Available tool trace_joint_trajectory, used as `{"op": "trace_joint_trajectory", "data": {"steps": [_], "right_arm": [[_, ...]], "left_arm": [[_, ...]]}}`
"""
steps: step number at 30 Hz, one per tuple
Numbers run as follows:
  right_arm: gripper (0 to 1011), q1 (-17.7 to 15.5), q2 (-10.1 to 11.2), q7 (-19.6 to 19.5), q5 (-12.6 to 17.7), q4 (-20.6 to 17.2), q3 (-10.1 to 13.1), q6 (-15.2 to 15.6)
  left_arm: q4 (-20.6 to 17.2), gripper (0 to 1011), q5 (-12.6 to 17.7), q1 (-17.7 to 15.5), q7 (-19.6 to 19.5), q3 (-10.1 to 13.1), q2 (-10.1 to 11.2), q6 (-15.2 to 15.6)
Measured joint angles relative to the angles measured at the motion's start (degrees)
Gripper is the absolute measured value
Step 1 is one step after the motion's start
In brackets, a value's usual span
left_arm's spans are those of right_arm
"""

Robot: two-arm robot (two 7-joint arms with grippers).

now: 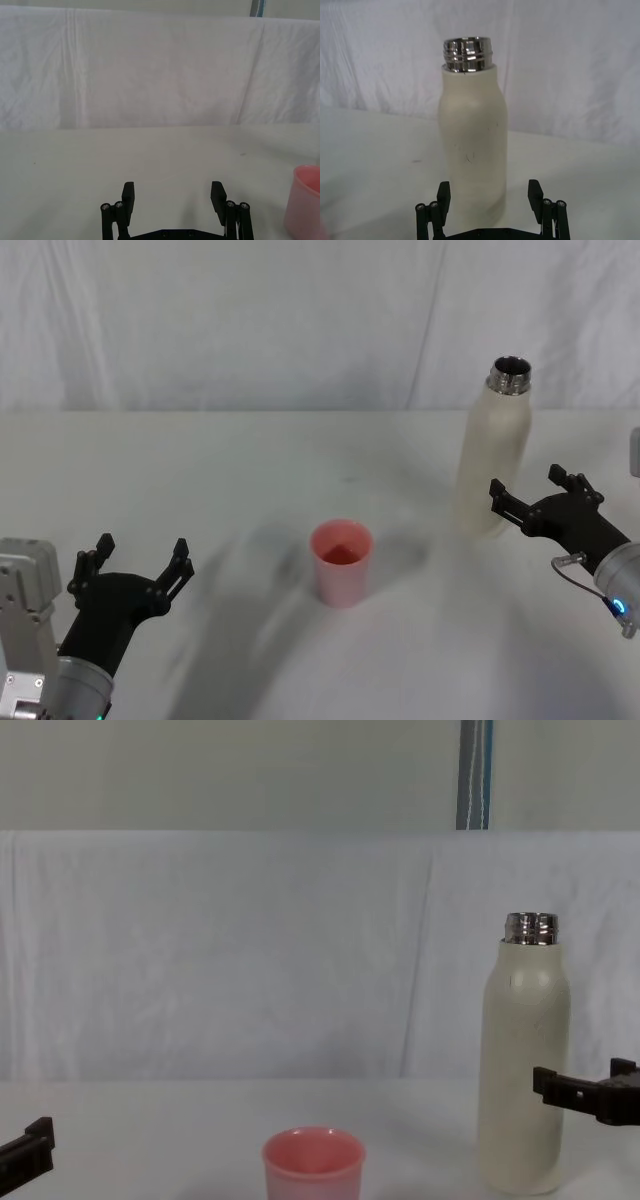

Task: Grasp the thermos with one hand and pour water into the cup lid.

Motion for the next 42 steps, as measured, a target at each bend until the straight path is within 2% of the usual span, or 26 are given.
{"op": "trace_joint_trajectory", "data": {"steps": [7,18,24,28,42], "right_arm": [[1000,-2.0,-0.7,-1.5,-1.2,-2.3,0.5,-1.0],[1000,-5.5,-2.3,-2.8,-3.0,-5.2,2.3,-4.2],[1000,-6.4,-2.8,-2.9,-4.2,-5.7,2.4,-5.5],[1000,-7.1,-2.9,-3.4,-6.1,-6.3,2.3,-6.5],[1000,-9.0,-4.0,-3.4,-9.1,-7.9,2.0,-7.0]], "left_arm": [[0.0,1001,0.0,0.0,0.0,0.0,0.0,0.0],[0.0,1001,0.0,0.0,0.0,0.0,0.0,0.0],[0.0,1001,0.0,0.0,0.0,0.0,0.0,0.0],[0.0,1001,0.0,0.0,0.0,0.0,0.0,0.0],[0.0,1001,0.0,0.0,0.0,0.0,0.0,0.0]]}}
